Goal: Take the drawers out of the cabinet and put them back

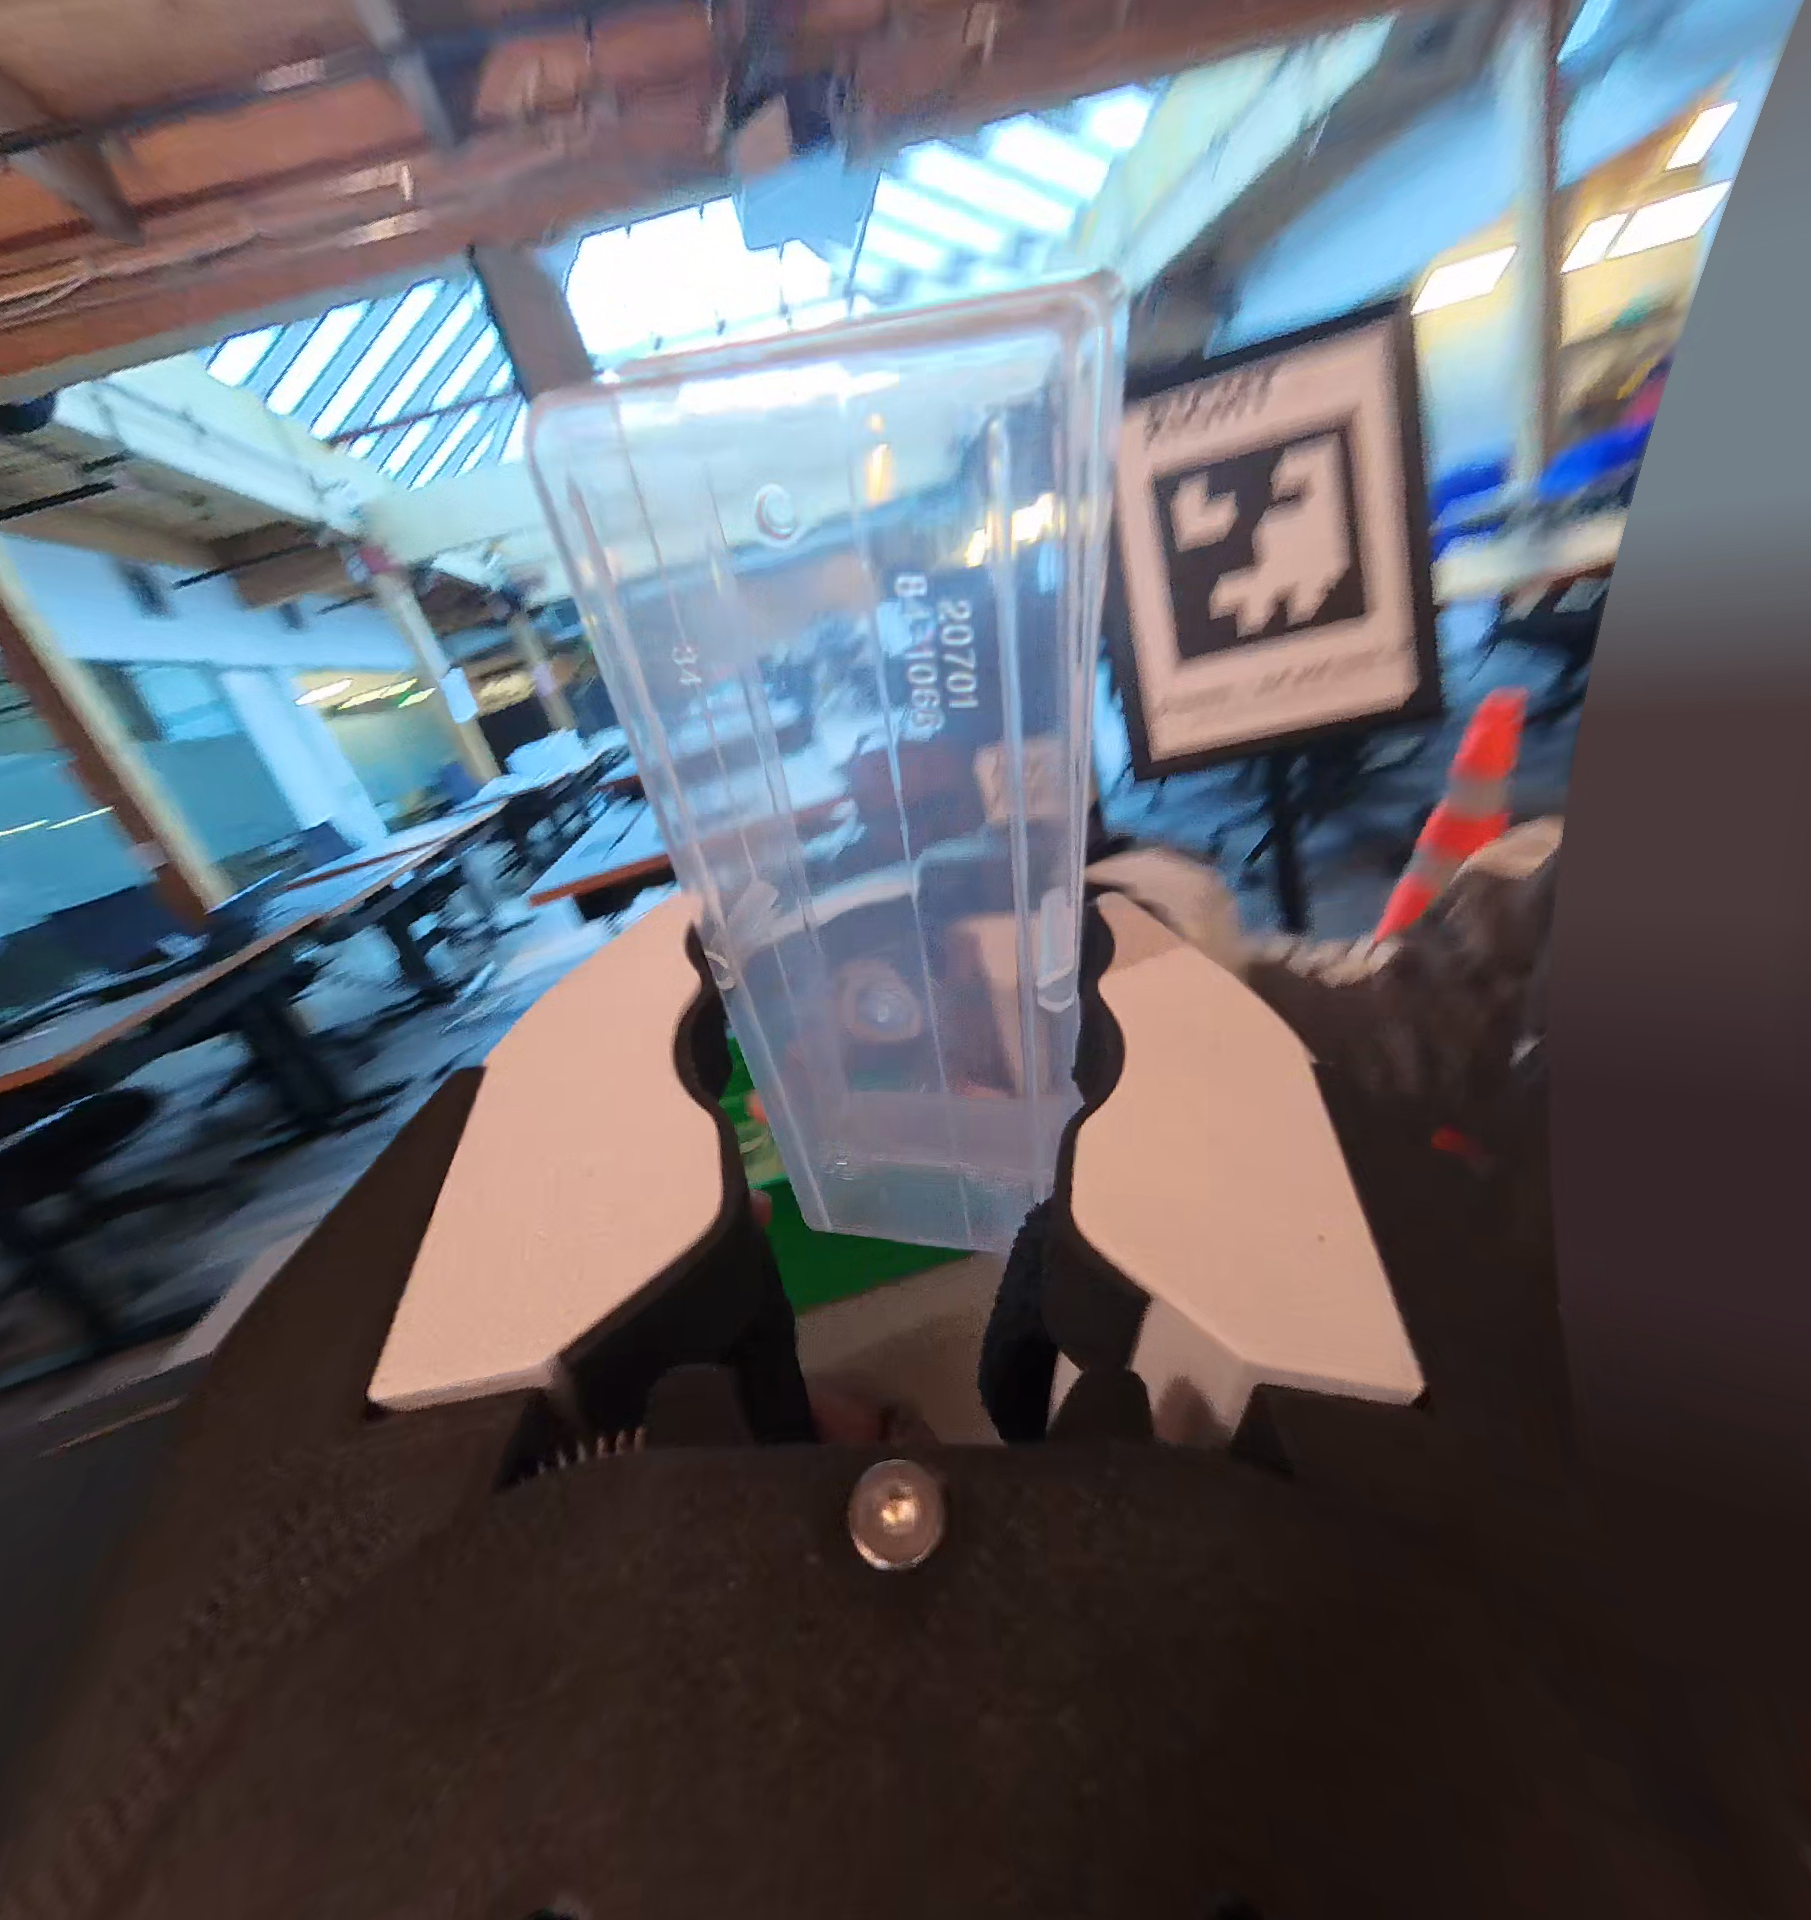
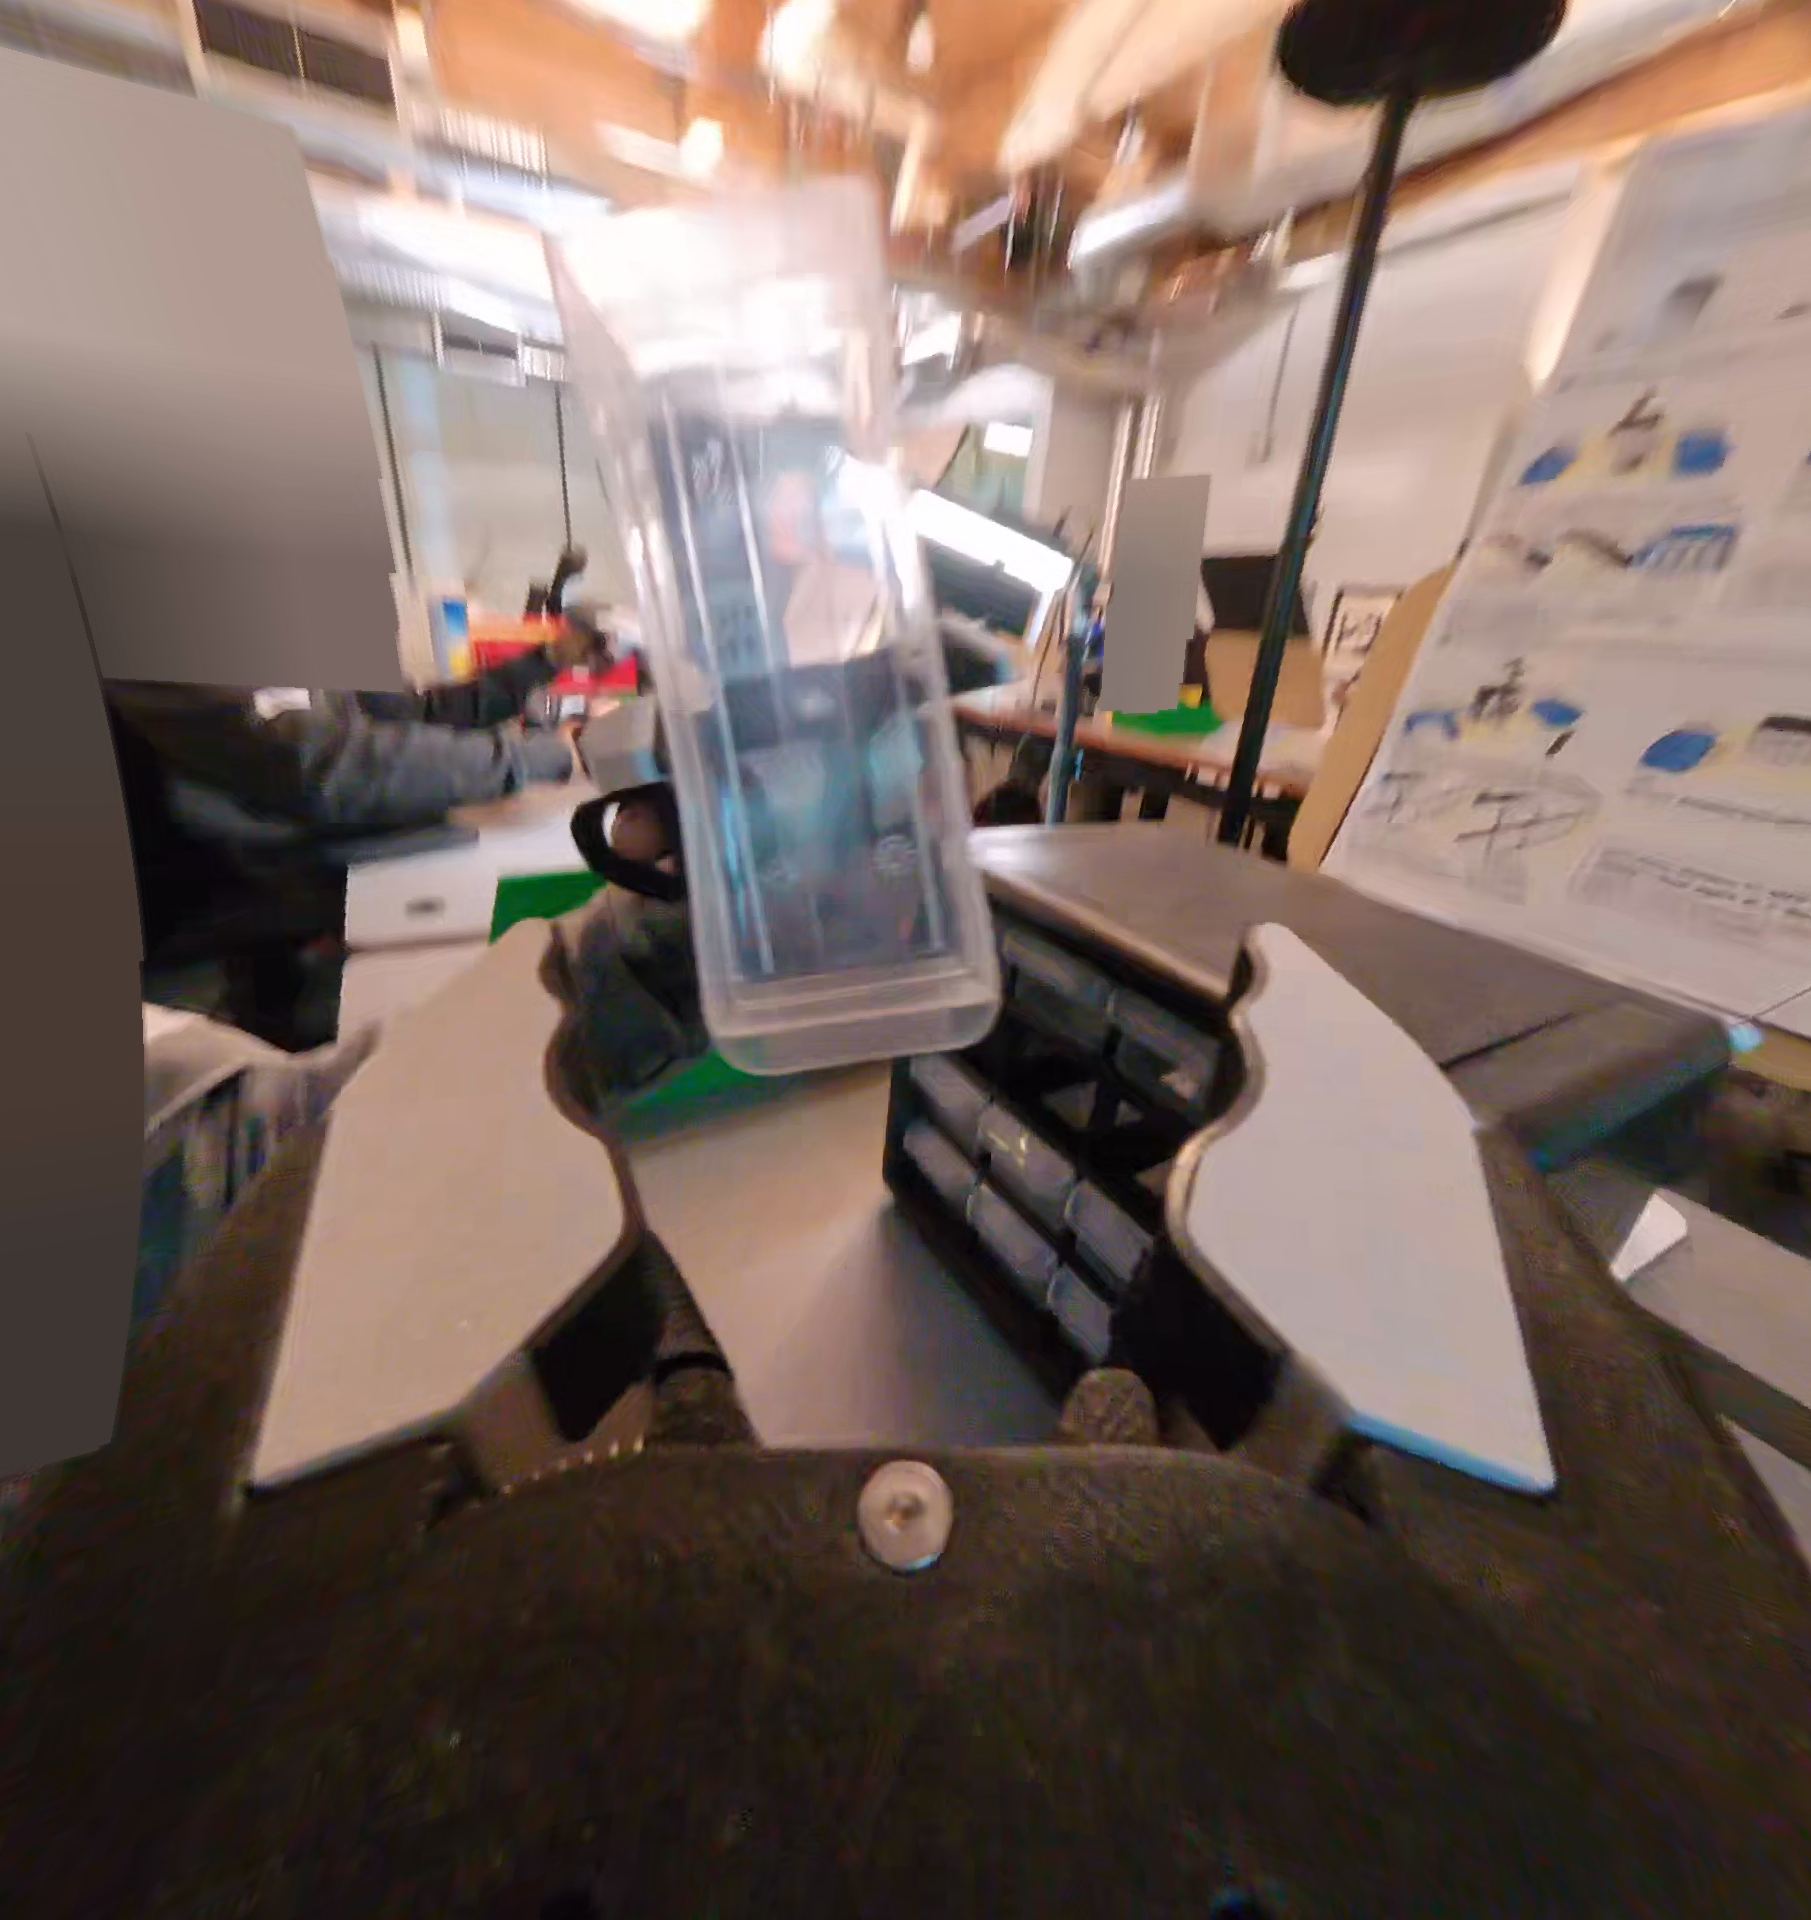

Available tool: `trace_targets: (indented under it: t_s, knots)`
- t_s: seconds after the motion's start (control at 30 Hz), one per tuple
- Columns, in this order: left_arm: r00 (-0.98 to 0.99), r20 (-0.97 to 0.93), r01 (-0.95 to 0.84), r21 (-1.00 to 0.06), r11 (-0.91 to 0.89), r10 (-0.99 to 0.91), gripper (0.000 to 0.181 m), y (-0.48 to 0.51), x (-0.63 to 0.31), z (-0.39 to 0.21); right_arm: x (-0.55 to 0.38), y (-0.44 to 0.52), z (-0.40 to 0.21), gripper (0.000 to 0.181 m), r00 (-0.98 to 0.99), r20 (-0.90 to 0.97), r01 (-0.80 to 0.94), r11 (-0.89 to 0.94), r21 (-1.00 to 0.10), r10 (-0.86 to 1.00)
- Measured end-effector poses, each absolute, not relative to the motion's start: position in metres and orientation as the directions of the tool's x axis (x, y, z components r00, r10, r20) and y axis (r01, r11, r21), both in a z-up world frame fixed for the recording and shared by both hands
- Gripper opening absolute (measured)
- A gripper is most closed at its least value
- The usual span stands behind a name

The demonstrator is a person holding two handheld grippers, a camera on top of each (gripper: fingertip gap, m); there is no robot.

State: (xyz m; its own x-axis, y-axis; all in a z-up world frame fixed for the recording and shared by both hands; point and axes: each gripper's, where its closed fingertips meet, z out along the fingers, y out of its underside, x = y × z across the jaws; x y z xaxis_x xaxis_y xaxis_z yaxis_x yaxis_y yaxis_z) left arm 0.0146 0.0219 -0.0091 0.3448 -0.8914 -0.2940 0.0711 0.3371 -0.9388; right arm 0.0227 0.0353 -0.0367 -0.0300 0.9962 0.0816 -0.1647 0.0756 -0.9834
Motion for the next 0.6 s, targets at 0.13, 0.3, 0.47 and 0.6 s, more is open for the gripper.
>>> trace_targets:
  t_s: [0.13,0.3,0.47,0.6]
  knots:
    - [0.336,-0.316,-0.006,-0.943,0.333,-0.887,0.065,0.025,0.026,-0.020,0.001,0.025,-0.042,0.118,-0.004,0.204,-0.045,0.204,-0.978,0.979]
    - [0.297,-0.307,-0.044,-0.950,0.308,-0.904,0.065,0.023,0.038,-0.029,-0.012,0.027,-0.062,0.094,-0.037,0.263,0.121,0.265,-0.956,0.964]
    - [0.291,-0.267,-0.080,-0.964,0.255,-0.919,0.072,0.023,0.042,-0.035,-0.008,0.025,-0.067,0.070,-0.037,0.303,0.148,0.305,-0.941,0.952]
    - [0.402,-0.272,-0.048,-0.960,0.276,-0.874,0.084,0.032,0.031,-0.014,0.013,0.033,-0.061,0.068,-0.012,0.326,0.139,0.324,-0.936,0.945]
